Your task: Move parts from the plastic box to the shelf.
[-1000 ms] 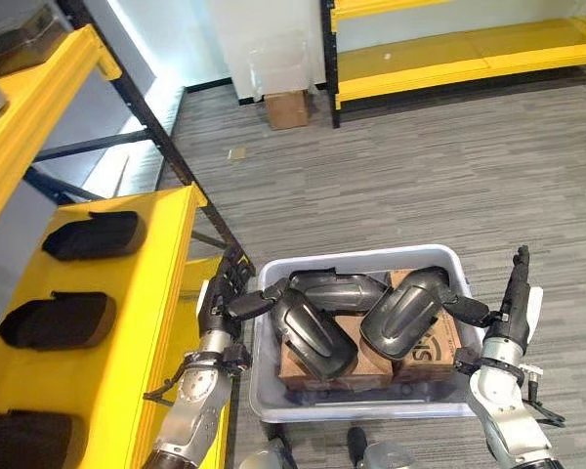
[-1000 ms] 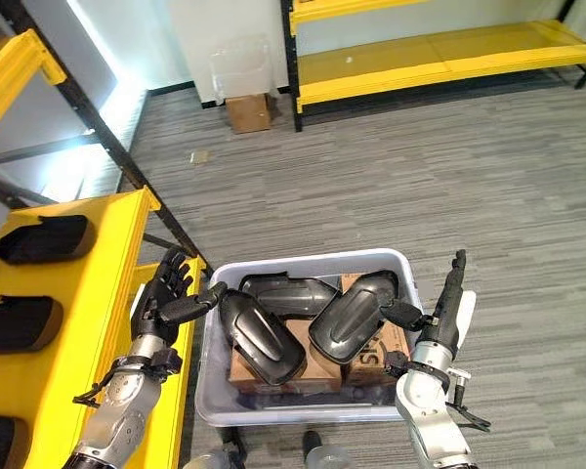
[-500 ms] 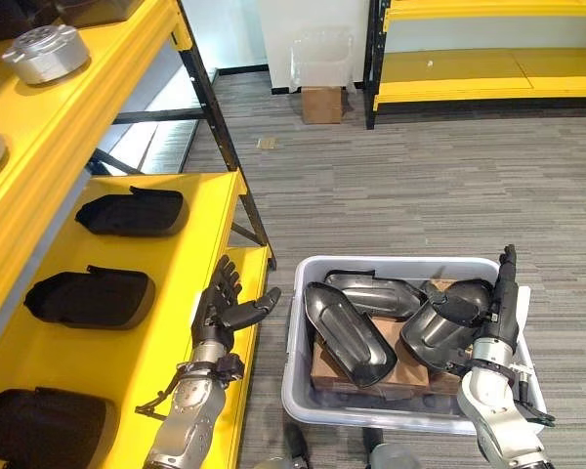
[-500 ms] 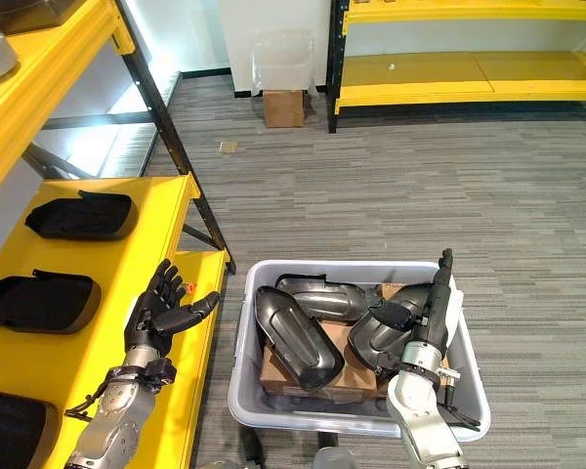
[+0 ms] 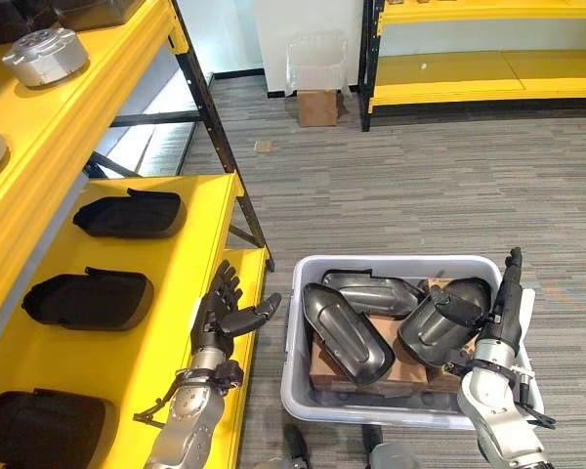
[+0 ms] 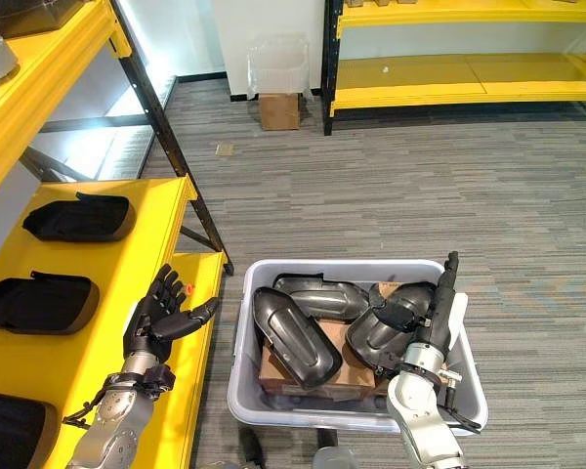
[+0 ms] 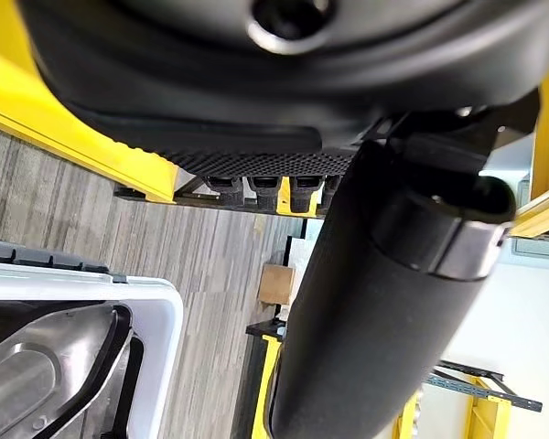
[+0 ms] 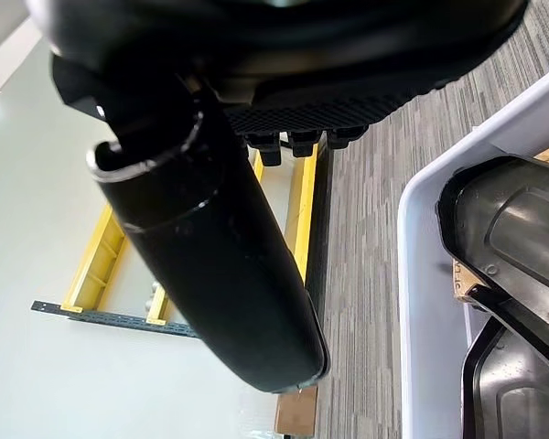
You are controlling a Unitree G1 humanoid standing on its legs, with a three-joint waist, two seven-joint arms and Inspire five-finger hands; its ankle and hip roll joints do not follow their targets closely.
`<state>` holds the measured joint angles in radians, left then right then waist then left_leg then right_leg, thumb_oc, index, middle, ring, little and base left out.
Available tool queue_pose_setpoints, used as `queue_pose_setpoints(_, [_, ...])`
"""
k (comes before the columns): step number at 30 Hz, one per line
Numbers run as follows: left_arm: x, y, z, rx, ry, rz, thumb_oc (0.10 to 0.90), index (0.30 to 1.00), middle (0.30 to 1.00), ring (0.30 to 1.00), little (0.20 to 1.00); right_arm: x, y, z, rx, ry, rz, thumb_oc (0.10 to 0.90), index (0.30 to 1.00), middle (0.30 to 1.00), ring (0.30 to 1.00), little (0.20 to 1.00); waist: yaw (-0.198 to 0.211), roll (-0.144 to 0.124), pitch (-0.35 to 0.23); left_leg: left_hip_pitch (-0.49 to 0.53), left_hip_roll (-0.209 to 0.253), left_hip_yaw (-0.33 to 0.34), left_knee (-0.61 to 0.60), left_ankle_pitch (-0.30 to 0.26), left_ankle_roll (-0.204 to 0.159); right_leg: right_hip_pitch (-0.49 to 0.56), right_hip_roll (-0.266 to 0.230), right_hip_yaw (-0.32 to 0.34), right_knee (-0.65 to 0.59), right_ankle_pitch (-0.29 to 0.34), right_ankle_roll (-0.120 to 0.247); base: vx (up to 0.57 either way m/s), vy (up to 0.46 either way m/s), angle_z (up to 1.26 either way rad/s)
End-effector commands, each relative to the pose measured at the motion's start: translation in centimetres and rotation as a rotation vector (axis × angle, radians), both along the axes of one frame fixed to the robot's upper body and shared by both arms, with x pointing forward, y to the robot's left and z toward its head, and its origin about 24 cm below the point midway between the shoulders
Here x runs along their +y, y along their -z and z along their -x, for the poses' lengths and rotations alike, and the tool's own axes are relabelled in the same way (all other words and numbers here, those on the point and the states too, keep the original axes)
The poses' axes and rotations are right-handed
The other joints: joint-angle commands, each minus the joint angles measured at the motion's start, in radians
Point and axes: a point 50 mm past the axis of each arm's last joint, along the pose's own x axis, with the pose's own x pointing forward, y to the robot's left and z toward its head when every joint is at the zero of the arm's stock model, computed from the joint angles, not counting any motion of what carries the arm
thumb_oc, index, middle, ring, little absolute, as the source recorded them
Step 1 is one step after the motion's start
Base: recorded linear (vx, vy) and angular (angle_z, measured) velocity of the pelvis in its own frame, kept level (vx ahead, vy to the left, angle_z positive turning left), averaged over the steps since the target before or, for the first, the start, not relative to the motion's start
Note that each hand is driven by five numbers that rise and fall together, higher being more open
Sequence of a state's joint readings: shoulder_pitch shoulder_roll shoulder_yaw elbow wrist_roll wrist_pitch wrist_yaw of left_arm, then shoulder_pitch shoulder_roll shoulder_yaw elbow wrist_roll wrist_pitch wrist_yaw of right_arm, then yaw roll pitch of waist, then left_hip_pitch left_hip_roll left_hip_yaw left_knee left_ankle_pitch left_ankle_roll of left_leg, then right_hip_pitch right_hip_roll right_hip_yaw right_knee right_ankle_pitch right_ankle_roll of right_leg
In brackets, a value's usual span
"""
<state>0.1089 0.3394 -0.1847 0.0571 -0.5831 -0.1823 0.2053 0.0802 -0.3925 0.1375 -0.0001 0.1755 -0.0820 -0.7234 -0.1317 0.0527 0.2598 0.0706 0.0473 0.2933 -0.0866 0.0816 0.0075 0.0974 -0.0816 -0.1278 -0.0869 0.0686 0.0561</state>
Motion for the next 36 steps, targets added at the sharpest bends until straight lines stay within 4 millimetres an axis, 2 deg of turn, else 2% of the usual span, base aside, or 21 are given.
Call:
queue_pose_setpoints(1, [1.0,-4.5,-1.6,-0.240,0.002,-0.041,0.900,1.000,1.000,1.000,1.000,0.1,-3.7,-1.2,-0.191,-0.035,0.066,0.900,1.000,1.000,1.000,1.000,0.006,-0.036,-0.095,0.059,0.008,-0.011,0.023,-0.151,-0.024,-0.005,-0.010,-0.012,0.001,-0.080,0.032,-0.01,0.095,-0.06])
queue_pose_setpoints(8, [0.8,-4.7,-1.7,-0.257,0.023,-0.047,0.900,1.000,1.000,1.000,1.000,0.3,-3.8,-1.6,-0.188,-0.055,0.085,0.900,1.000,1.000,1.000,1.000,0.008,-0.050,-0.093,0.060,-0.009,-0.015,0.047,-0.177,-0.007,-0.012,-0.014,0.012,0.001,-0.069,0.041,-0.04,0.133,-0.08])
queue_pose_setpoints(13, [0.5,-4.9,-2.2,-0.258,0.026,-0.037,0.900,1.000,1.000,1.000,1.000,0.2,-4.1,-1.8,-0.192,-0.065,0.090,0.900,1.000,1.000,1.000,1.000,0.003,-0.069,-0.084,0.067,-0.023,-0.002,0.053,-0.195,0.012,-0.029,-0.031,0.029,0.006,-0.044,0.068,-0.05,0.188,-0.11])
queue_pose_setpoints(18, [0.7,-4.9,-2.2,-0.254,0.002,-0.056,0.900,1.000,1.000,1.000,1.000,0.4,-4.1,-1.9,-0.192,-0.100,0.057,0.900,1.000,1.000,1.000,1.000,0.018,-0.090,-0.069,0.068,-0.028,0.032,0.060,-0.205,0.031,-0.053,-0.038,-0.029,0.051,-0.043,0.084,-0.07,0.109,-0.11])
queue_pose_setpoints(19, [0.9,-5.0,-2.1,-0.256,-0.016,-0.063,0.900,1.000,1.000,1.000,1.000,0.7,-4.1,-2.0,-0.201,-0.112,0.049,0.900,1.000,1.000,1.000,1.000,0.032,-0.098,-0.060,0.057,-0.024,0.046,0.078,-0.209,0.036,-0.068,-0.048,-0.069,0.083,-0.048,0.086,-0.18,0.056,-0.15])
queue_pose_setpoints(20, [1.4,-5.0,-2.1,-0.257,-0.045,-0.072,0.900,1.000,1.000,1.000,1.000,0.9,-4.2,-2.1,-0.211,-0.118,0.039,0.900,1.000,1.000,1.000,1.000,0.046,-0.104,-0.041,0.040,-0.011,0.054,0.112,-0.215,0.046,-0.090,-0.089,-0.097,0.142,-0.053,0.102,-0.19,0.040,-0.36])
queue_pose_setpoints(22, [1.5,-5.1,-2.2,-0.260,-0.048,-0.073,0.900,1.000,1.000,1.000,1.000,1.0,-4.1,-2.1,-0.217,-0.113,0.037,0.900,1.000,1.000,1.000,1.000,0.048,-0.107,-0.036,0.029,-0.005,0.048,0.124,-0.214,0.050,-0.094,-0.109,-0.088,0.149,-0.045,0.112,-0.09,-0.017,-0.41])
queue_pose_setpoints(23, [1.5,-5.1,-2.5,-0.255,-0.034,-0.085,0.900,1.000,1.000,1.000,1.000,1.0,-3.9,-2.0,-0.218,-0.094,0.028,0.900,1.000,1.000,1.000,1.000,0.050,-0.113,-0.036,0.014,0.002,0.031,0.144,-0.218,0.053,-0.097,-0.147,-0.061,0.153,-0.023,0.125,-0.03,-0.058,0.04])
queue_pose_setpoints(27, [0.9,-5.0,-2.8,-0.245,0.005,-0.109,0.900,1.000,1.000,1.000,1.000,1.0,-3.2,-1.9,-0.200,-0.050,0.001,0.900,1.000,1.000,1.000,1.000,0.059,-0.114,-0.043,-0.018,0.025,-0.024,0.182,-0.226,0.048,-0.094,-0.224,0.022,0.176,0.039,0.134,0.00,-0.115,0.50])
queue_pose_setpoints(28, [0.9,-4.9,-2.9,-0.241,0.014,-0.108,0.900,1.000,1.000,1.000,1.000,1.0,-3.0,-1.7,-0.198,-0.037,-0.006,0.900,1.000,1.000,1.000,1.000,0.065,-0.115,-0.050,-0.034,0.033,-0.055,0.193,-0.227,0.045,-0.075,-0.232,0.054,0.190,0.033,0.140,-0.01,-0.169,0.65])
queue_pose_setpoints(34, [0.9,-5.7,-3.0,-0.268,0.041,-0.122,0.900,1.000,1.000,1.000,1.000,1.2,-3.2,-1.8,-0.210,-0.032,-0.027,0.900,1.000,1.000,1.000,1.000,0.091,-0.124,-0.052,-0.066,0.056,-0.086,0.209,-0.221,0.024,-0.052,-0.262,0.048,0.172,0.056,0.156,-0.09,-0.216,0.36])
queue_pose_setpoints(36, [1.0,-5.9,-3.1,-0.273,0.047,-0.120,0.900,1.000,1.000,1.000,1.000,0.9,-3.2,-1.8,-0.209,-0.026,-0.035,0.900,1.000,1.000,1.000,1.000,0.098,-0.122,-0.051,-0.076,0.072,-0.102,0.216,-0.213,0.009,-0.033,-0.253,0.046,0.167,0.022,0.161,-0.10,-0.273,0.11])
